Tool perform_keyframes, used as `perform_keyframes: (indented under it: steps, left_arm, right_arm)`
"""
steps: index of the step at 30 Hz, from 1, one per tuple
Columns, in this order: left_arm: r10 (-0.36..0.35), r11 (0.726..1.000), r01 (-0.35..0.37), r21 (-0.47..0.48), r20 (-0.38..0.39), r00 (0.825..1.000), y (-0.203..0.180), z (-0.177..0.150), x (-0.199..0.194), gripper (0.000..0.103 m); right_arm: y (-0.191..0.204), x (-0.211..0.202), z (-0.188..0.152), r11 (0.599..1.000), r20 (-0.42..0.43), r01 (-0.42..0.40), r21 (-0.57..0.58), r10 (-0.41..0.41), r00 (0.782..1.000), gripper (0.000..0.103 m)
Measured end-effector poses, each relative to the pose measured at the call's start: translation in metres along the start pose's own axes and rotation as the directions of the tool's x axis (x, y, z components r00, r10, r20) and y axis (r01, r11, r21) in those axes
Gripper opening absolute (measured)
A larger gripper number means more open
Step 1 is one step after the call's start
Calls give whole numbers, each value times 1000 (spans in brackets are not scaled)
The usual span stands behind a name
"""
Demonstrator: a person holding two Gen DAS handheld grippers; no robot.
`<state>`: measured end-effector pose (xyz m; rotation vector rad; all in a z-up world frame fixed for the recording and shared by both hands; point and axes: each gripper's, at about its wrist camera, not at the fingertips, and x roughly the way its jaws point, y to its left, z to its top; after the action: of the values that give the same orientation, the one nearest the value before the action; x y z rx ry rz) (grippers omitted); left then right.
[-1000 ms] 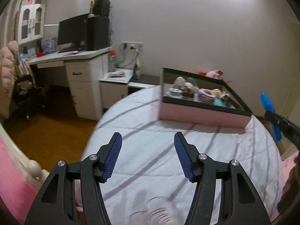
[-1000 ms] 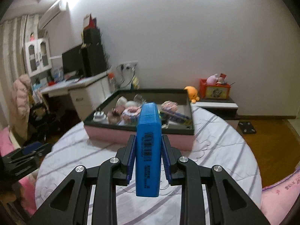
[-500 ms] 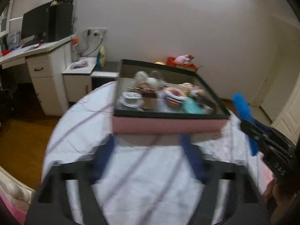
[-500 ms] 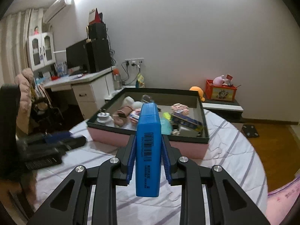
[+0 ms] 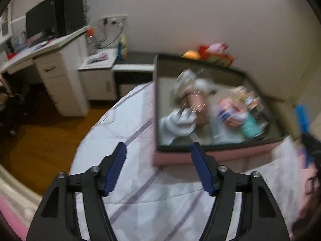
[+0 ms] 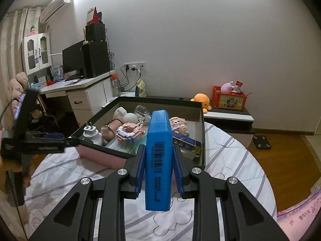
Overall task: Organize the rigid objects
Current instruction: 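Lower the marker and block figure into the pink box and open both tools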
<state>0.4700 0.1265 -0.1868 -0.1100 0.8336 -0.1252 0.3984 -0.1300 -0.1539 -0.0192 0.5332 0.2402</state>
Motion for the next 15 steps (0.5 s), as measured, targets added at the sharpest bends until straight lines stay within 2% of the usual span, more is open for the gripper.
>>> perform_keyframes:
  steps: [2, 4, 7, 9, 10, 11, 15]
  left_arm:
    - [-2, 1000, 2, -10, -8, 1000, 5, 3, 0, 66]
    - [41, 999, -41, 4, -36, 998, 8, 9, 7, 65]
    - [62, 998, -61, 16, -74, 995, 8, 21, 18, 53]
    - [78, 996, -74, 41, -100, 992, 6, 27, 26, 52]
    - [73, 997, -68, 48, -109, 991, 5, 29, 29, 48]
    - [79, 996, -72, 60, -125, 989, 3, 33, 34, 39]
    - [113, 990, -94, 109, -182, 977, -2, 37, 56, 22]
  right_arm:
    - [-1, 4, 1, 1000, -5, 1, -5, -1, 1000, 27]
    - [-2, 9, 3, 1000, -6, 3, -15, -3, 1000, 27]
    - [-4, 15, 7, 1000, -11, 1, -19, -2, 1000, 27]
    - [-3, 20, 9, 1000, -17, 1, -28, -2, 1000, 27]
    - [-2, 23, 11, 999, -22, -2, -32, 2, 1000, 27]
    - [-2, 25, 11, 999, -23, -3, -36, 2, 1000, 27]
    - [-2, 32, 16, 999, -29, -4, -42, 3, 1000, 27]
